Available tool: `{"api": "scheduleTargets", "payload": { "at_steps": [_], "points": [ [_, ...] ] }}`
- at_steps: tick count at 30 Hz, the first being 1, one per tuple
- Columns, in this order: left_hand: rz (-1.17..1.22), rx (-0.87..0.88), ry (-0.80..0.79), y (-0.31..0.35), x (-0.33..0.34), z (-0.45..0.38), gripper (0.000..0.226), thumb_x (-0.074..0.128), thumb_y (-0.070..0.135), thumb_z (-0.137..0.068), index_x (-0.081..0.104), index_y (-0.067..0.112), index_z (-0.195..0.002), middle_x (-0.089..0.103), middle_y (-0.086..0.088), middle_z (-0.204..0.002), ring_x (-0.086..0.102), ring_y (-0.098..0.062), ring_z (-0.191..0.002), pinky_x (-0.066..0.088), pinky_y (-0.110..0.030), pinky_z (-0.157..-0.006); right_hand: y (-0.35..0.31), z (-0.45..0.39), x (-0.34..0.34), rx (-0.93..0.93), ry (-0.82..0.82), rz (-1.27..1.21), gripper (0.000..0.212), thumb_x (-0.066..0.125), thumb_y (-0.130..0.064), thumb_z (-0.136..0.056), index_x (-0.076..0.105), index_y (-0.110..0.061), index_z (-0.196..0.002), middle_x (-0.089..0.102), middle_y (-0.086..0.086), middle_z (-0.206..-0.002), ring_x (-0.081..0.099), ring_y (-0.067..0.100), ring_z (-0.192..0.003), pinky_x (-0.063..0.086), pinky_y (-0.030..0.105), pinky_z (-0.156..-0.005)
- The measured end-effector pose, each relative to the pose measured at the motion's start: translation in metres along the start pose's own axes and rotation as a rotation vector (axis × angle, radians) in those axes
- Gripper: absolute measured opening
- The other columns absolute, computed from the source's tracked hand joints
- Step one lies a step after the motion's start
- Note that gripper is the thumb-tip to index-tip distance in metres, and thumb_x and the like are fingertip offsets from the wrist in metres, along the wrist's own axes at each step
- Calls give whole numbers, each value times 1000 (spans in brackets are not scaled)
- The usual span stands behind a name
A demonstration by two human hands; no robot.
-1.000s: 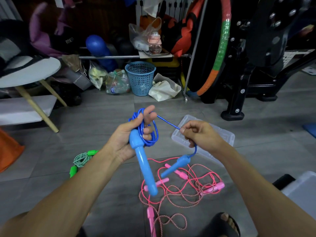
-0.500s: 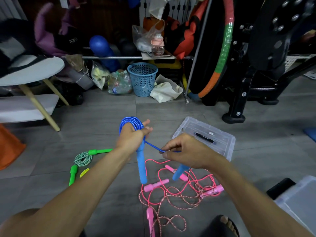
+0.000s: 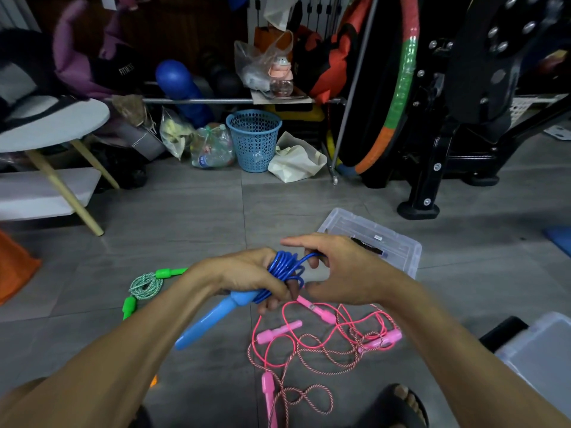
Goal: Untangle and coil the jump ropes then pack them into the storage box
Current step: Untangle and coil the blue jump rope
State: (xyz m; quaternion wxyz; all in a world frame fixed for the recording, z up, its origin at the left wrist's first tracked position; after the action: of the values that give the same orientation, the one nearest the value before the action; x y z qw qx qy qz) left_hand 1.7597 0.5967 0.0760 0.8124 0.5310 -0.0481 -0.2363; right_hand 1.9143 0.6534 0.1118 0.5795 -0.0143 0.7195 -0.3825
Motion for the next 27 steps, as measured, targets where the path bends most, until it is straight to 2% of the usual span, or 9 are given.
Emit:
{"api": "scheduleTargets", "payload": {
  "at_steps": [3,6,9,14,16,18,22,24,27],
  "points": [
    [7,-21,-114,0,3,3,18,53,-14,-81,62,1,-79,57,-17,-73,59,-12,-48,50,-22,-47,0,-2,6,-50,-59,0,69,73,-9,-64,57,-32,-127,54,-15,-87,52,-2,-79,40,10,-72],
    [-31,-47,-197,1,5,5,17,51,-16,-81,62,-3,-80,66,-10,-62,65,-17,-53,53,-23,-55,-1,-4,9,-69,-85,39,42,69,-14,-67,67,-31,-106,54,-11,-79,50,2,-74,36,11,-65],
    [-10,-27,-187,4,5,9,12,54,-13,-80,63,-5,-81,70,-7,-65,68,-16,-59,51,-21,-58,0,-4,11,-48,-75,70,27,71,-21,-68,69,-28,-93,47,-13,-72,48,1,-69,32,10,-62],
    [-137,40,111,5,-1,10,12,73,4,-65,69,15,-67,64,-1,-62,56,-9,-56,43,-19,-55,6,-4,12,-7,-36,61,5,70,-21,-70,66,-21,-72,44,-10,-67,46,5,-60,32,15,-57],
    [-212,73,252,4,-7,10,13,74,12,-57,71,17,-69,63,1,-64,52,-9,-59,40,-22,-57,8,-5,13,23,-2,71,15,65,-25,-68,54,-21,-58,43,-8,-62,44,8,-56,33,22,-55],
    [-215,113,351,4,-10,12,17,74,6,-58,69,15,-72,62,0,-64,52,-9,-59,41,-27,-59,10,-6,13,82,39,-3,20,61,-21,-68,48,-16,-54,45,-4,-59,41,9,-53,35,30,-54],
    [-27,257,452,5,-12,21,39,73,-11,-64,63,13,-92,70,-16,-79,68,-25,-73,55,-40,-71,18,-7,10,235,100,-325,13,60,-5,-77,58,3,-67,45,5,-60,39,10,-54,34,26,-54],
    [21,327,497,5,-16,24,46,77,-2,-63,60,21,-99,68,-23,-85,68,-35,-77,55,-49,-74,19,-7,9,277,96,-439,13,60,-7,-81,63,5,-77,42,4,-58,36,9,-51,30,22,-50],
    [-21,355,506,6,-16,26,41,75,6,-63,61,24,-98,66,-23,-87,62,-28,-74,51,-54,-75,21,-6,10,305,40,-484,18,63,-10,-83,61,7,-80,39,5,-58,31,8,-47,27,19,-47]
  ]
}}
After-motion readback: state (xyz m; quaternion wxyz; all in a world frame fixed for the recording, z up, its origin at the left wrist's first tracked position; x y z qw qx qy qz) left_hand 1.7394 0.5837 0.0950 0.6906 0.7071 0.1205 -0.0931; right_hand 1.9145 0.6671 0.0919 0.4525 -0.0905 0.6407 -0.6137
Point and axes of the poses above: each hand's wrist, its own z-axis away from the middle knuckle, its own x-axis out of the palm, y = z × x, the point moved 2 cm from there along -z, towards the middle knuckle
